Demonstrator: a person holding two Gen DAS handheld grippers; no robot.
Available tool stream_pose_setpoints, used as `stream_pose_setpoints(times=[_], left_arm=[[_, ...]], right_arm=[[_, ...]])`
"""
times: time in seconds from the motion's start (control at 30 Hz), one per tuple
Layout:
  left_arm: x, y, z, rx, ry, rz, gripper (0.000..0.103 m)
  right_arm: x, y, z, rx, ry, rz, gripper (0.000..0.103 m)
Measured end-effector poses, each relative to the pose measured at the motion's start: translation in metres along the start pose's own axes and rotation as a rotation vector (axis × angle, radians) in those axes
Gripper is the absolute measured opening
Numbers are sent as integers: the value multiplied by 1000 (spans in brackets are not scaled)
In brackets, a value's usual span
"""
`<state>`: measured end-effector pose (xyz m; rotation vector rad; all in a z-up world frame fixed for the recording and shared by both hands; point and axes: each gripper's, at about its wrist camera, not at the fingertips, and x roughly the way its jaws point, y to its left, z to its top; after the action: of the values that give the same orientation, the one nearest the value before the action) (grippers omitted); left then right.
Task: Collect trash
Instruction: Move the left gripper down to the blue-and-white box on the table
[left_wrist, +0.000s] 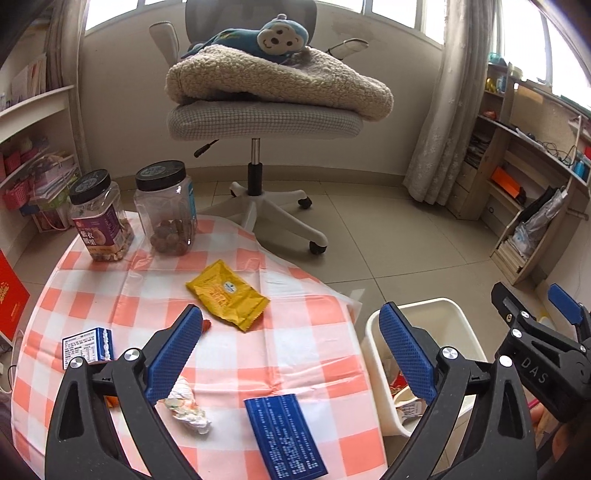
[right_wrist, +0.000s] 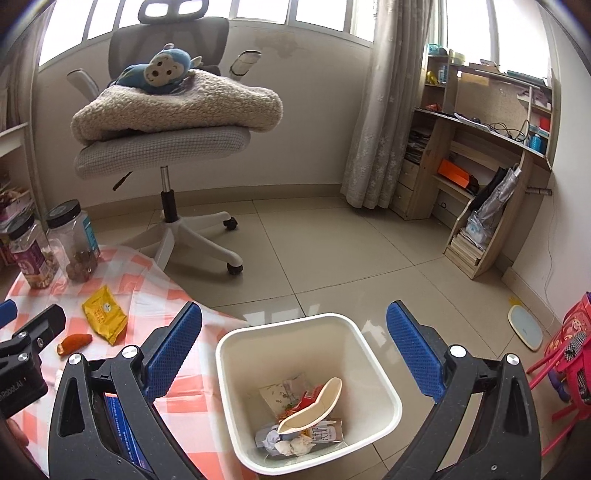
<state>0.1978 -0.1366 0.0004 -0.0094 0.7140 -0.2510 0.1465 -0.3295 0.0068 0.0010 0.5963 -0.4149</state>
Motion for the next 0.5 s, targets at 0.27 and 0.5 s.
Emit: stream_pose_setpoints(times=[0.27, 0.5], left_arm=[[8, 53, -2, -17, 41, 68, 94], [17, 103, -10, -70, 80, 112, 94]], right_arm=[[0, 55, 3, -57, 10, 57, 96], [6, 109, 1, -114, 41, 114, 96]])
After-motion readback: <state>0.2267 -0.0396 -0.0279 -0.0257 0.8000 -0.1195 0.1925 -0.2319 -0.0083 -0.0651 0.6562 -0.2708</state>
